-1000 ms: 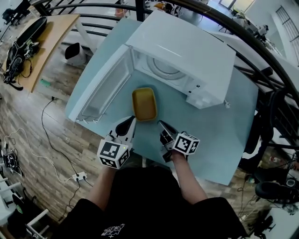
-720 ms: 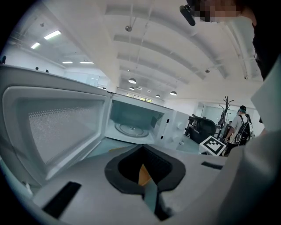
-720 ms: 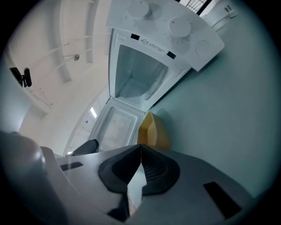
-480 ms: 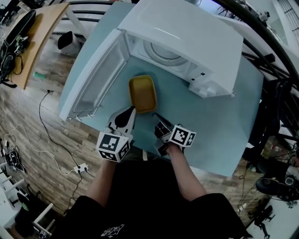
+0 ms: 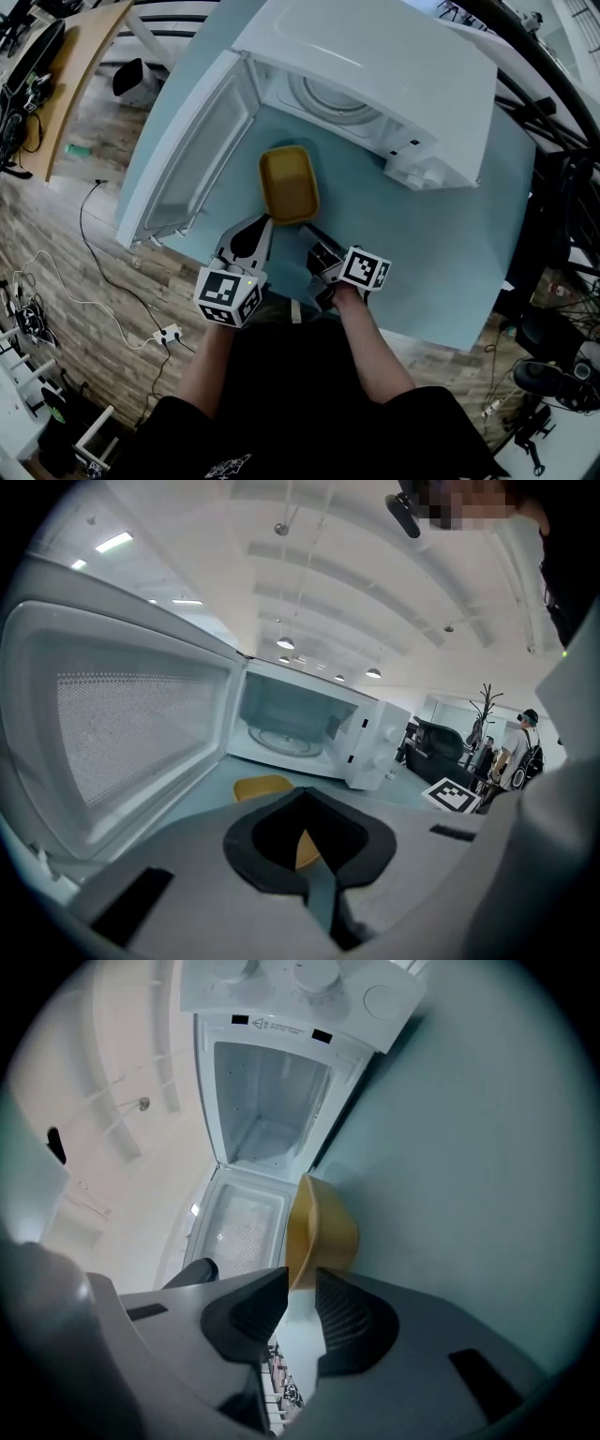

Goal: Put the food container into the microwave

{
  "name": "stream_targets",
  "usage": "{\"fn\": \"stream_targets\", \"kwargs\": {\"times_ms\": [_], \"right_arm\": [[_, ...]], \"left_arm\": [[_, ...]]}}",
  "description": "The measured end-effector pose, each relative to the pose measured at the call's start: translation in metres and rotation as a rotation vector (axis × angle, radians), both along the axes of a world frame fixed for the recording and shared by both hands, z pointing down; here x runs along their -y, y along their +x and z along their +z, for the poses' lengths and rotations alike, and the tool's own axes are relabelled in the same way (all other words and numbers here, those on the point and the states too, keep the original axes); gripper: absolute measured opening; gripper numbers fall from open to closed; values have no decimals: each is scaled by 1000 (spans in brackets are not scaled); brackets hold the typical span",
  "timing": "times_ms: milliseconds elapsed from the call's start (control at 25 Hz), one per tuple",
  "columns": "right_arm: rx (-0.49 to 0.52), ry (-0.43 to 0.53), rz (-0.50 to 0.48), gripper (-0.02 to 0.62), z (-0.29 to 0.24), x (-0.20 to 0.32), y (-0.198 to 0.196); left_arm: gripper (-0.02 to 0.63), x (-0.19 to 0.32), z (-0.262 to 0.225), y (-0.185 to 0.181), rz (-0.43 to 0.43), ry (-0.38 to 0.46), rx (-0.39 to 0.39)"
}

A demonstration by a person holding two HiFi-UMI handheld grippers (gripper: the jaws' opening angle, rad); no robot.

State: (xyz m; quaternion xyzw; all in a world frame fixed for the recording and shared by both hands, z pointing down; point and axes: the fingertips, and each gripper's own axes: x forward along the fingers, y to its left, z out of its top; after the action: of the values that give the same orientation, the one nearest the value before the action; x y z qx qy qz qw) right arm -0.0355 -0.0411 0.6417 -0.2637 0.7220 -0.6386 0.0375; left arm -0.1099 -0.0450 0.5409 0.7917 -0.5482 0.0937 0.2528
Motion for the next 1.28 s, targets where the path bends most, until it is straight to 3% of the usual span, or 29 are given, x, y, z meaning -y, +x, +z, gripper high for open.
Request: {"fn": "stream_targets", "kwargs": {"times_ms": [520,960,1280], "right_arm": [[120,-80,58,84,2,9,-10],[137,-150,83,55,15,11,-10],[165,-148,89,26,8,13,-15]], "left_arm": [[8,4,5,-8,7,-16,19],[8,7,4,-15,1,-18,30],[8,2,5,-21,-3,-22,33]]}}
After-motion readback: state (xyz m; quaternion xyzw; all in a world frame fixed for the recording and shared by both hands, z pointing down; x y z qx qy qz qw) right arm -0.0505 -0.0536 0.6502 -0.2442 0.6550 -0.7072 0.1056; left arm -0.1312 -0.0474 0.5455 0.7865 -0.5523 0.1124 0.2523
